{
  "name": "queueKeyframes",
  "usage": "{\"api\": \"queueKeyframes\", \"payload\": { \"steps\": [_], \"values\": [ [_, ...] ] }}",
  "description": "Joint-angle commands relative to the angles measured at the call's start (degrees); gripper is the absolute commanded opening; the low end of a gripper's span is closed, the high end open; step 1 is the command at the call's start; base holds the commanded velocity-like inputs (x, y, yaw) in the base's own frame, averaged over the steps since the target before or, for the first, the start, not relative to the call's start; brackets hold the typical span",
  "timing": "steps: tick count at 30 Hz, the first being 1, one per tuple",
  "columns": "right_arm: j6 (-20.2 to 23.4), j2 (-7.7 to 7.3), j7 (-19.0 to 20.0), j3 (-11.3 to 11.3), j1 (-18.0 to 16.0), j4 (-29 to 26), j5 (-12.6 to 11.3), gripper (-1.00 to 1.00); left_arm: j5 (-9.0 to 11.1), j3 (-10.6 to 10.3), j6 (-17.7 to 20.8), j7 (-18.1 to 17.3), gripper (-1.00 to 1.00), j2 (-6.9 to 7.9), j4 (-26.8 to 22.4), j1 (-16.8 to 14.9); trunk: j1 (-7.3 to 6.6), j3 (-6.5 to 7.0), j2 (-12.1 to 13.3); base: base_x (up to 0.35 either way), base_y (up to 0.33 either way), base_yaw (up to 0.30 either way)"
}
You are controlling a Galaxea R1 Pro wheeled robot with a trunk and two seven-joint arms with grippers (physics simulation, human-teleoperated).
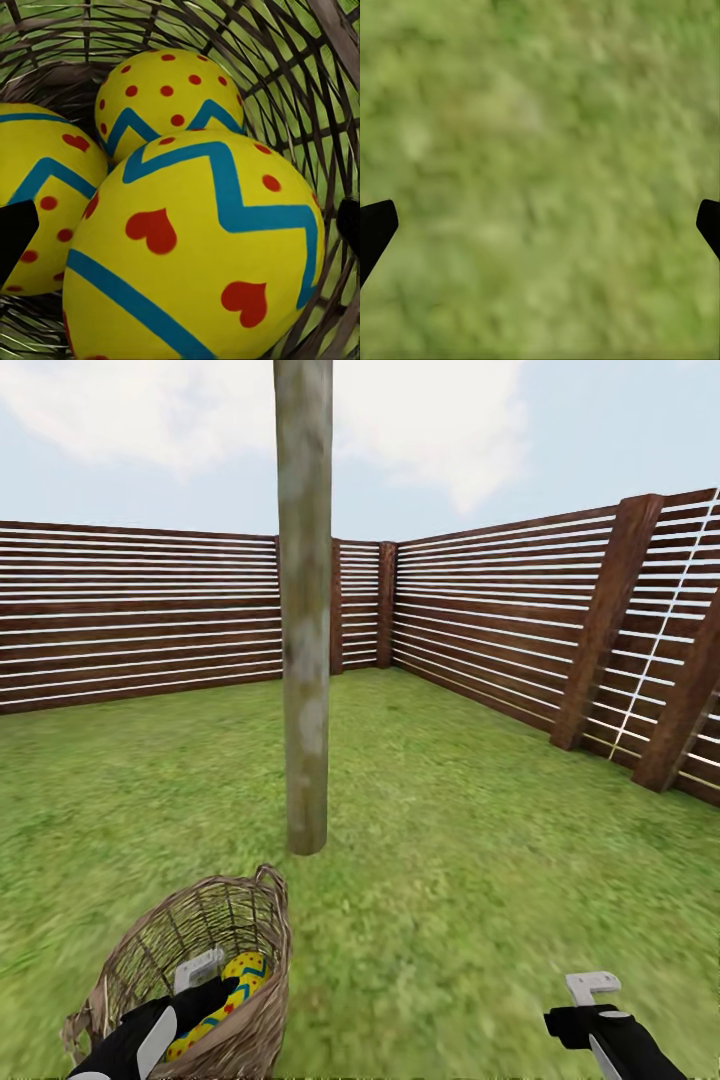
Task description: Take the three Easter eggs out of the wicker basket on the lawn in the garden, then place them on the lawn next to a single tree (choose any tree) so that all three eggs are next to the same tree and none are left in the basket.
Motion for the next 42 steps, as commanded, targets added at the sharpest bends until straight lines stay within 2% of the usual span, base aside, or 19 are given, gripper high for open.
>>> {"api": "queueKeyframes", "payload": {
  "steps": [1, 8, 26, 34, 41, 42],
  "values": [
    [0.28, -0.07, -0.19, 0.21, -0.01, -0.08, -0.42, 1.0, 0.33, 0.39, 0.49, -0.24, 1.0, -0.03, -0.08, -0.02, 0.01, -0.29, -0.04, 0.0, 0.0, 0.0],
    [0.23, -0.07, -0.19, 0.22, -0.02, -0.08, -0.42, 1.0, 0.31, 0.39, 0.5, -0.22, 1.0, -0.1, -0.04, -0.02, 0.19, -1.84, -0.14, 0.0, 0.0, 0.0],
    [0.21, 0.1, -0.26, 0.24, -0.03, -0.06, -0.33, 1.0, 0.34, 0.4, 0.43, -0.35, 1.0, -0.2, -0.09, -0.02, 0.19, -1.84, -0.14, 0.0, -0.032, 0.0],
    [0.21, 0.1, -0.26, 0.24, -0.03, -0.07, -0.33, 1.0, 0.31, 0.39, 0.41, -0.32, 1.0, -0.29, -0.09, -0.02, 0.4, -3.61, -0.24, 0.0, 0.0, 0.0],
    [0.21, 0.1, -0.25, 0.24, -0.03, -0.06, -0.33, 1.0, 0.31, 0.39, 0.37, -0.48, 1.0, -0.29, -0.09, -0.02, 0.4, -3.61, -0.24, 0.0, 0.0, 0.0],
    [0.21, 0.09, -0.23, 0.24, -0.03, -0.06, -0.33, 1.0, 0.31, 0.39, -0.4, -0.47, -1.0, -0.29, -0.09, -0.02, 0.4, -3.61, -0.24, 0.0, 0.0, 0.0]
  ]
}}
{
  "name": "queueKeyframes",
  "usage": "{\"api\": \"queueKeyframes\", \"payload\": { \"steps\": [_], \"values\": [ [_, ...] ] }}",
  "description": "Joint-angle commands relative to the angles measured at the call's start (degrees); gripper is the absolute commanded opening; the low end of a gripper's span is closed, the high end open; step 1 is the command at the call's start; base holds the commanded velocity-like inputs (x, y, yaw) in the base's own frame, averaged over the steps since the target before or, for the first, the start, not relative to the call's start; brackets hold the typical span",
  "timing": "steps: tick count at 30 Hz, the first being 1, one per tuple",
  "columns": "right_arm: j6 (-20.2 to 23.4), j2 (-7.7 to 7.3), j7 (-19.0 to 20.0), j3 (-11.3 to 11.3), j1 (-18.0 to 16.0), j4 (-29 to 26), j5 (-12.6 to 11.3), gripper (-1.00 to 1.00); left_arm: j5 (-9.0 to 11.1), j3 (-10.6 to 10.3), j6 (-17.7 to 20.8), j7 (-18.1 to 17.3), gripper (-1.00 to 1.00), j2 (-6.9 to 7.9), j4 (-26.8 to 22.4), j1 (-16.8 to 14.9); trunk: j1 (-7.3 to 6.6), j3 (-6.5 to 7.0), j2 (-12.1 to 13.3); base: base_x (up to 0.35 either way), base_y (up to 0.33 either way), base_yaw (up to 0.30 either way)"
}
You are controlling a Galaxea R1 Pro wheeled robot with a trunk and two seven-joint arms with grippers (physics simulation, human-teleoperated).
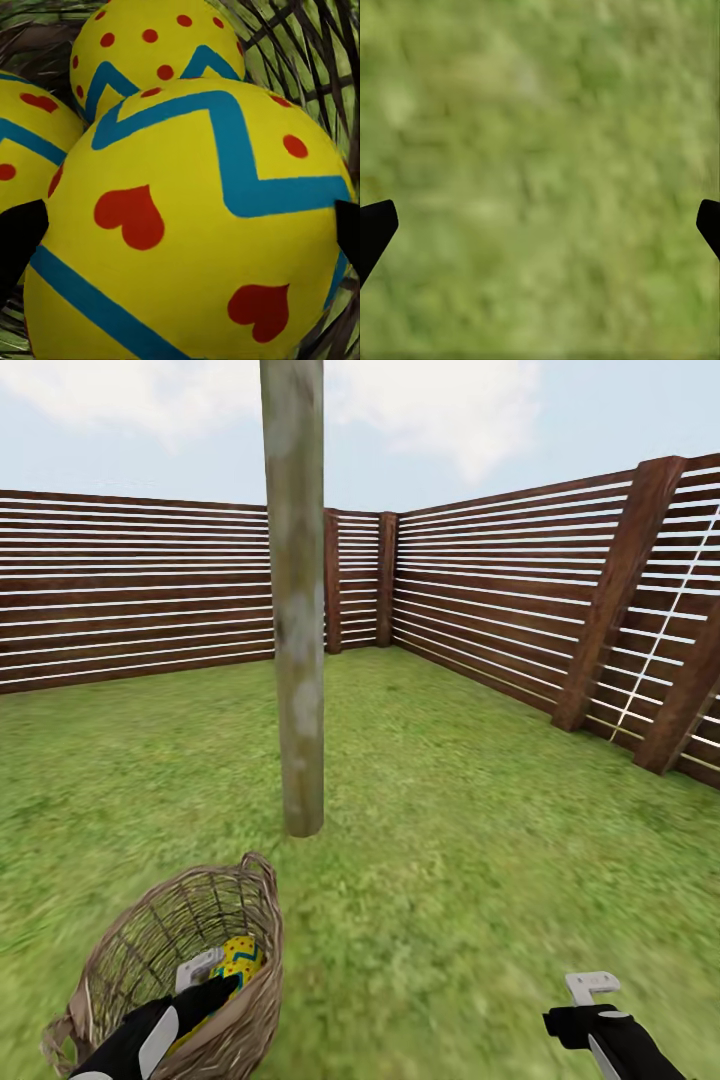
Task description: Take the three Easter eggs out of the wicker basket on the lawn in the garden, then place them on the lawn next to a single tree (choose any tree) so that all three eggs are next to the same tree and none are left in the basket.
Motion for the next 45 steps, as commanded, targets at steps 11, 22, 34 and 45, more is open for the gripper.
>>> {"api": "queueKeyframes", "payload": {
  "steps": [11, 22, 34, 45],
  "values": [
    [0.27, -0.06, -0.23, 0.33, -0.02, -0.07, -0.42, 1.0, 0.19, 0.38, -2.34, -0.09, -1.0, -0.03, 0.0, 0.0, -0.01, -0.06, -0.02, 0.0, 0.0, 0.0],
    [0.27, -0.06, -0.24, 0.33, -0.01, -0.06, -0.35, 1.0, 0.23, 0.47, -2.26, -0.08, -1.0, 0.01, -0.01, 0.0, -0.01, -0.06, -0.02, 0.0, 0.0, 0.0],
    [0.27, 0.03, -0.25, 0.42, 0.0, -0.07, -0.33, 1.0, 0.19, 0.39, -2.09, 0.06, -1.0, -0.03, -0.06, 0.0, -0.09, 0.61, 0.02, 0.0, 0.0, 0.0],
    [0.19, 0.12, -0.25, 0.5, -0.02, -0.02, -0.29, 1.0, 0.19, 0.38, -2.01, 0.07, -1.0, -0.02, -0.07, 0.0, -0.37, 3.05, 0.17, 0.0, 0.0, 0.0]
  ]
}}
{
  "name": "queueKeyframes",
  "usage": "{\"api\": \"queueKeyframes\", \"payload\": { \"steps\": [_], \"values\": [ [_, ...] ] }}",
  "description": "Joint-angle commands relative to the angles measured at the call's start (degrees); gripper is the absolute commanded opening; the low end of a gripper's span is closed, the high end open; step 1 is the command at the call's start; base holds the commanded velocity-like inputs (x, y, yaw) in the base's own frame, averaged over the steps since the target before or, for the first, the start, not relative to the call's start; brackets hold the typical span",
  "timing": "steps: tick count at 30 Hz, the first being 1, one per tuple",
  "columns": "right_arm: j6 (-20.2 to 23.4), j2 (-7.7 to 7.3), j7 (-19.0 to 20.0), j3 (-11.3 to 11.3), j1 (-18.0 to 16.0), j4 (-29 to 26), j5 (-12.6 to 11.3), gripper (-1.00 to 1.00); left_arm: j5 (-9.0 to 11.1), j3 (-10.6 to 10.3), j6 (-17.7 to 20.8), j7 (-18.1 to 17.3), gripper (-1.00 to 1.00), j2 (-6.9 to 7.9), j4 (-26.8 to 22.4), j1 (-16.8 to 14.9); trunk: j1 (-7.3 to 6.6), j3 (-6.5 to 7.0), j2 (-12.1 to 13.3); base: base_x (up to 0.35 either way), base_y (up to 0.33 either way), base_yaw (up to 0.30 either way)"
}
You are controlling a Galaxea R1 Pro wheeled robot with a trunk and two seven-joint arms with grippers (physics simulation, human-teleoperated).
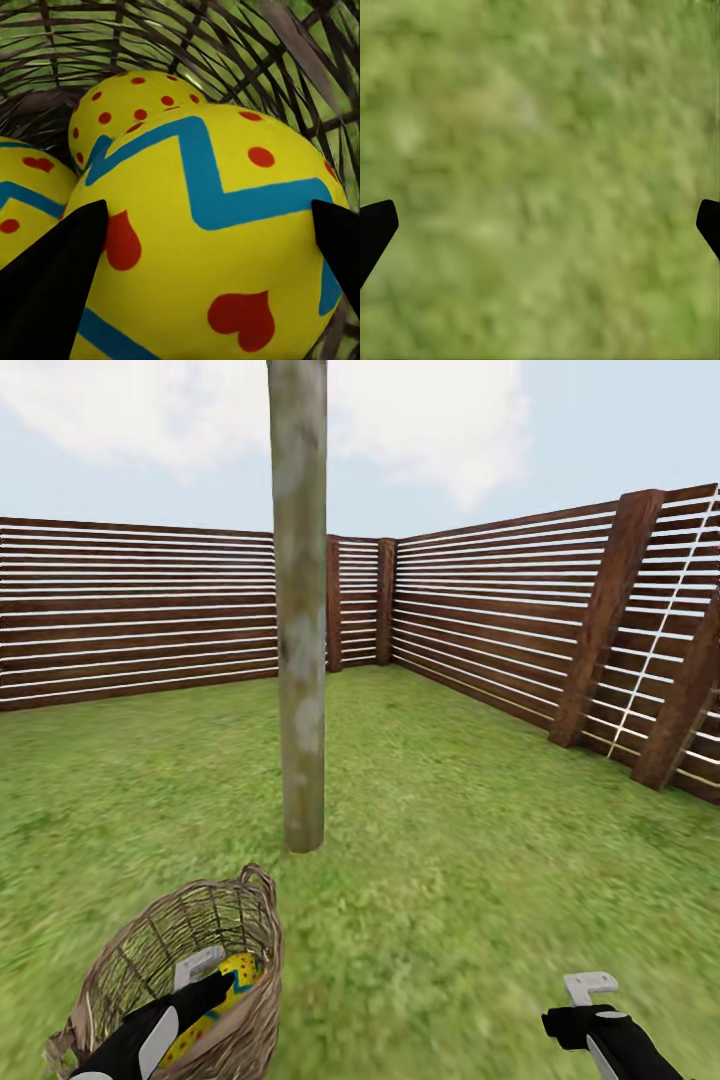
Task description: Take the three Easter eggs out of the wicker basket on the lawn in the garden, then place them on the lawn next to a single tree (choose any tree) so that all three eggs are next to the same tree and none are left in the basket.
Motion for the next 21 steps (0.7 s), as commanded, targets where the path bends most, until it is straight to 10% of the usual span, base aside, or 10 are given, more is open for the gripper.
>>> {"api": "queueKeyframes", "payload": {
  "steps": [1, 21],
  "values": [
    [0.27, -0.07, -0.2, 0.24, -0.02, -0.08, -0.43, 1.0, 0.4, 0.4, 0.52, -0.29, -1.0, -0.04, -0.08, -0.01, -0.04, 0.17, -0.01, 0.0, 0.0, 0.0],
    [0.28, -0.07, -0.2, 0.16, -0.01, -0.08, -0.45, 1.0, 0.34, 0.15, 2.33, -0.04, -1.0, 0.04, -0.08, -0.01, -3.07, 4.06, 5.3, 0.0, 0.0, 0.0]
  ]
}}
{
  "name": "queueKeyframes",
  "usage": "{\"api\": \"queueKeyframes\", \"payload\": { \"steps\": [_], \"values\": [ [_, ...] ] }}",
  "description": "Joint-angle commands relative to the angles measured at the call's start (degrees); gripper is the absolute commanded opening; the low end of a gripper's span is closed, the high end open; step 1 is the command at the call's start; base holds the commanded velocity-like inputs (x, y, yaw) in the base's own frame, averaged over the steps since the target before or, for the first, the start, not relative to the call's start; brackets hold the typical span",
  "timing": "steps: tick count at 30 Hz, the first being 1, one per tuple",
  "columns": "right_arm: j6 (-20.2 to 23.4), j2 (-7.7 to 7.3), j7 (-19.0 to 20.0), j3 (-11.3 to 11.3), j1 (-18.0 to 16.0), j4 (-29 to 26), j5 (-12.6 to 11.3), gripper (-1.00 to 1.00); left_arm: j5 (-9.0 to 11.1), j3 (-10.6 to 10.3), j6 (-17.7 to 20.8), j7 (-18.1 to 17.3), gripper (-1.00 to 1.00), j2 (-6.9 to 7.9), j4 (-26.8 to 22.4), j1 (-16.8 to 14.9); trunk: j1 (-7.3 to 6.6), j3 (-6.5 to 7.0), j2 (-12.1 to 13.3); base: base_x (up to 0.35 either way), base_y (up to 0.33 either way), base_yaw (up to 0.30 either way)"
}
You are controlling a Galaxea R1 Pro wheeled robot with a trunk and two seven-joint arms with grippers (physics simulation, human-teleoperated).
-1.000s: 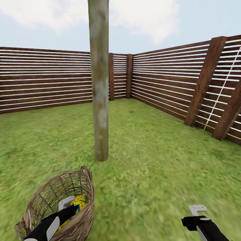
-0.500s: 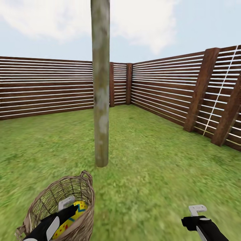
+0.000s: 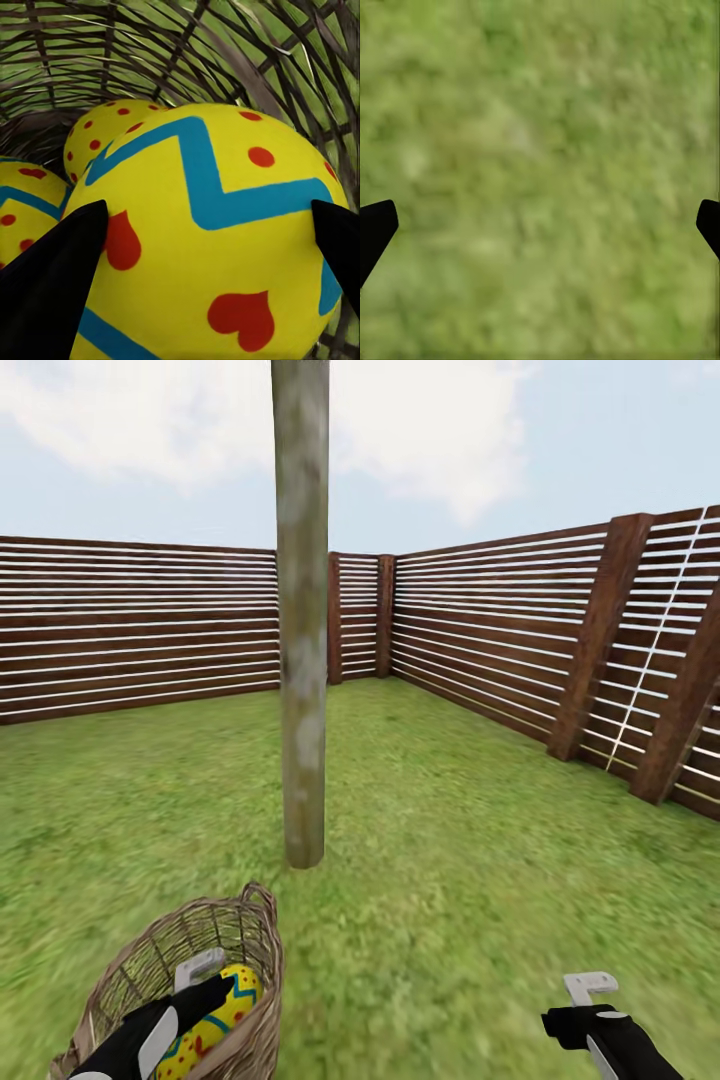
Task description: Take the three Easter eggs out of the wicker basket on the lawn in the garden, then place them on the lawn next to a single tree (choose any tree) so that all three eggs are next to the same tree and none are left in the basket.
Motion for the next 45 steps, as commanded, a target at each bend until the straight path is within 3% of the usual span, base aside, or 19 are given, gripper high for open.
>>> {"api": "queueKeyframes", "payload": {
  "steps": [1, 21, 35, 45],
  "values": [
    [0.27, -0.07, -0.2, 0.24, -0.03, -0.08, -0.41, 1.0, 0.38, 0.39, 0.6, -0.27, -1.0, 0.01, -0.08, -0.02, -0.24, 0.13, 0.39, 0.0, 0.0, 0.0],
    [0.28, -0.16, -0.2, 0.24, -0.02, -0.08, -0.41, 1.0, 0.34, 0.69, 0.63, -0.29, -1.0, 0.25, -0.08, -0.02, -4.63, 3.72, 8.41, 0.0, 0.0, 0.0],
    [0.31, -0.07, -0.21, 0.31, -0.01, -0.08, -0.38, 1.0, 0.69, 1.01, -0.02, -0.33, -1.0, 0.41, -0.15, -0.02, -4.63, 3.72, 8.41, -0.141, 0.011, 0.0],
    [0.28, -0.03, -0.28, 0.26, -0.03, -0.08, -0.32, 1.0, 0.75, 1.01, -0.13, -0.35, -1.0, 0.23, -0.12, -0.02, -4.85, 3.9, 8.81, -0.001, 0.178, 0.0]
  ]
}}
